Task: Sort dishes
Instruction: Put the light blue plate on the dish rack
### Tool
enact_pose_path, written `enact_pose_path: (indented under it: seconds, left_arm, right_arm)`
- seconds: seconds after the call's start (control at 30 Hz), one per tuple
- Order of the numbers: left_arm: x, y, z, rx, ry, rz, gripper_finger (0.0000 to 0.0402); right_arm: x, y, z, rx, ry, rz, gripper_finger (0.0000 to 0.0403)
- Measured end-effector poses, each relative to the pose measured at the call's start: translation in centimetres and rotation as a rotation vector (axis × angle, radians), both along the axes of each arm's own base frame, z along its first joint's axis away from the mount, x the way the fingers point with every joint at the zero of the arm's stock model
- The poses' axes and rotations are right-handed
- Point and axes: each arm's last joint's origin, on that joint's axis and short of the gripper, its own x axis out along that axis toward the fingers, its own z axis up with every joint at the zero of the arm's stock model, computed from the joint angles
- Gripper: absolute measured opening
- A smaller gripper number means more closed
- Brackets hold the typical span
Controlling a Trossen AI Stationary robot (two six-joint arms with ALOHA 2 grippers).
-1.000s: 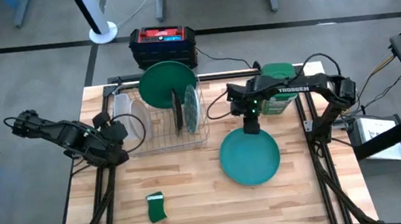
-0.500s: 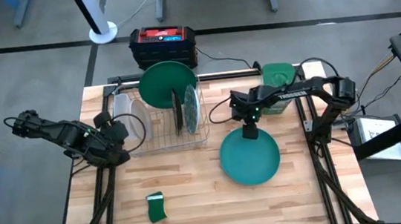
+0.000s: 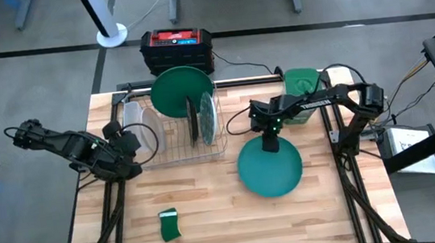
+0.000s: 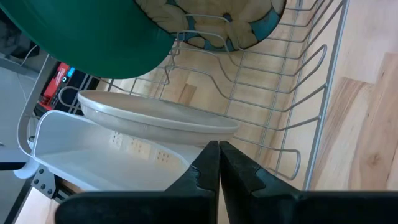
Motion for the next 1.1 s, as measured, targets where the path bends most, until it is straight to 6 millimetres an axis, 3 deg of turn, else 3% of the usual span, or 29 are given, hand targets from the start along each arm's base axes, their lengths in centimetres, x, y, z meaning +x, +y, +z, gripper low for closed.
enact_pose_path:
  seconds: [0.1,0.23,0.5,0.67,0.8,0.97,1.1]
  left_arm:
    - [0.0,0.0,0.0,-0.001,-0.003,0.000,0.0000]
    - [0.0,0.0,0.0,-0.001,-0.003,0.000,0.0000]
    - [0.0,0.0,0.0,-0.001,-0.002,0.000,0.0000]
    - [0.0,0.0,0.0,-0.001,-0.001,0.000,0.0000]
    - [0.0,0.0,0.0,0.000,-0.002,0.000,0.0000]
    - [0.0,0.1,0.0,0.024,-0.011,0.007,0.0000]
    - [0.0,0.1,0.1,0.030,-0.015,0.010,0.0000]
  right_arm:
    - [0.3,-0.1,0.6,0.010,-0.011,0.002,0.0010]
    - [0.3,-0.1,2.3,-0.007,-0.025,0.006,0.0010]
    - [-1.2,1.1,10.6,-0.223,-0.133,0.105,0.0001]
    - [-3.5,2.8,16.9,-0.400,-0.354,0.172,0.0001]
    - [-5.5,3.8,20.8,-0.517,-0.540,0.190,0.0000]
    - [-6.9,4.6,24.4,-0.729,-0.794,0.245,0.0000]
    - [-6.1,4.6,26.1,-0.867,-0.961,0.291,0.0000]
